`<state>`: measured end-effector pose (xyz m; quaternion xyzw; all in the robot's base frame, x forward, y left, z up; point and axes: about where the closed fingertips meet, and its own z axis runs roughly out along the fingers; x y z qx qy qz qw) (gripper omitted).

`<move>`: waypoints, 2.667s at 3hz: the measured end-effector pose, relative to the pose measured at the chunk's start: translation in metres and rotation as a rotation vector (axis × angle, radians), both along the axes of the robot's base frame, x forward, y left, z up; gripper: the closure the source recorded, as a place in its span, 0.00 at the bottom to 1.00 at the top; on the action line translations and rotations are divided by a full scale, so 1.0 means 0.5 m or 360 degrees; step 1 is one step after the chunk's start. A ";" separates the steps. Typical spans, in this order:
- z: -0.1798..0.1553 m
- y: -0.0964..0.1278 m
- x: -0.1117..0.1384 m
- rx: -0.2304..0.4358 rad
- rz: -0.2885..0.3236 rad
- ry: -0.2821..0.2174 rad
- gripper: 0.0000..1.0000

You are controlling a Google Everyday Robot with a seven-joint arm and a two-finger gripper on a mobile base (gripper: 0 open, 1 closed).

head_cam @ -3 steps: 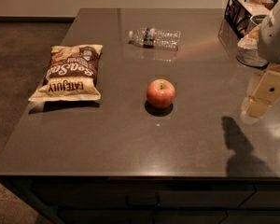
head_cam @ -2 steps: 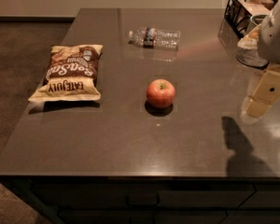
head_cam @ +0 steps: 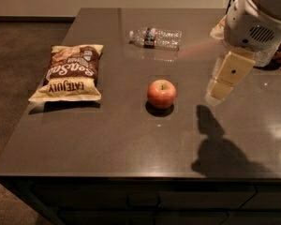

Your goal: Pick brown chip bag

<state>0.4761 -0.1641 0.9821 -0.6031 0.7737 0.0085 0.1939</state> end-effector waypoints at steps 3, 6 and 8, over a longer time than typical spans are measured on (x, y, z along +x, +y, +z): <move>-0.027 0.299 0.186 0.0216 -0.0231 0.0120 0.00; -0.130 0.576 0.315 0.0154 -0.0554 0.0521 0.00; -0.187 0.639 0.319 0.0213 -0.0677 0.0545 0.00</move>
Offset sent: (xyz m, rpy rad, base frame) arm 0.1034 0.1622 -0.0181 0.1653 0.1018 -0.2001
